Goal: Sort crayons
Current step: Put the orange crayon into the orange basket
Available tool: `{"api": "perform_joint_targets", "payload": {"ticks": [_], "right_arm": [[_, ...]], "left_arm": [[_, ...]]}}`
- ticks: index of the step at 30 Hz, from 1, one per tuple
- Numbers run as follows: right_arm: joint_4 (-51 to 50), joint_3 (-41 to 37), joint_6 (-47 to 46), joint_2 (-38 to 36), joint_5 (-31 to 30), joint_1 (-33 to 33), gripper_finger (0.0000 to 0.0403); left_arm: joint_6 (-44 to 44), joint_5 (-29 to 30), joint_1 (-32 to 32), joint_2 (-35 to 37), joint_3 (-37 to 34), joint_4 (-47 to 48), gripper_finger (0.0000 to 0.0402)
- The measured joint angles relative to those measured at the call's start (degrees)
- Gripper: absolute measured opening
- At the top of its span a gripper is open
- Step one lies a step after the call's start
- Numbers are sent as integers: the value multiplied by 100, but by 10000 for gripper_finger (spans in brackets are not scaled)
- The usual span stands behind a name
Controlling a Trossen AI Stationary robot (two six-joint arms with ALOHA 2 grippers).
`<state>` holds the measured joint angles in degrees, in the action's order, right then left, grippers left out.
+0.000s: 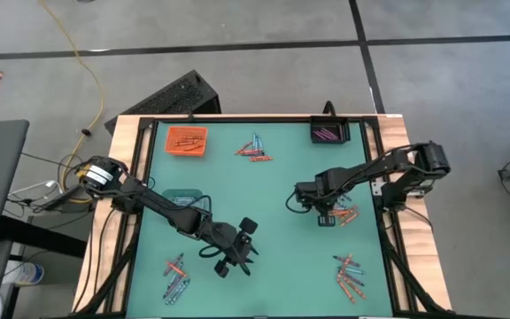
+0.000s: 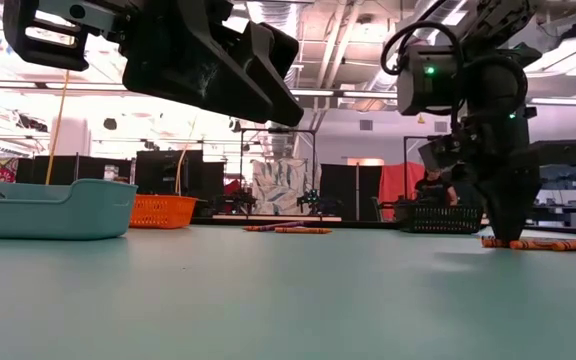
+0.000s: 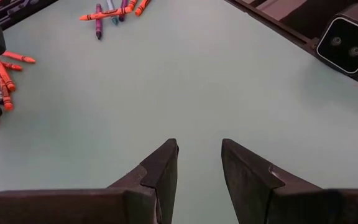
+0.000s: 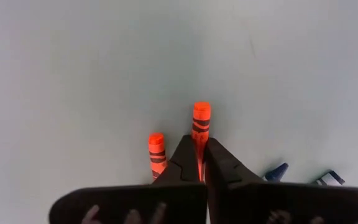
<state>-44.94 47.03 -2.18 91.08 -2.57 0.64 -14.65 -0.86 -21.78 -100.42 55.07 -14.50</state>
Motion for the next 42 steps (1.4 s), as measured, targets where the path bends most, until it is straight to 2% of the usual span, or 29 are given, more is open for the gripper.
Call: {"api": "perform_joint_targets", "payload": {"ticks": [5, 15, 21, 25, 35, 40, 42], "right_arm": [[-72, 154, -104, -150, -325, -15, 1], [-437, 733, -73, -183, -375, 59, 0], [-434, 1280, -76, -185, -371, 370, 0], [-452, 1885, -27, -185, -534, 753, 0], [-748, 3791, 424, -192, -1816, 1833, 0], [-699, 4547, 785, -196, -2389, 2356, 0], [-577, 4758, 941, -200, -2623, 2554, 0]], "left_arm": [[12, 0, 0, 0, 0, 0, 115], [30, 47, 0, 0, 2, 0, 115], [-147, 1147, 2, 0, 2, -129, 115], [-493, 1680, 41, 0, 0, -556, 115], [-1192, 2562, 255, 4, 0, -2018, 115], [-1625, 3100, 258, 95, 1, -2752, 115], [-1820, 3148, 249, 154, 0, -3107, 115]]}}
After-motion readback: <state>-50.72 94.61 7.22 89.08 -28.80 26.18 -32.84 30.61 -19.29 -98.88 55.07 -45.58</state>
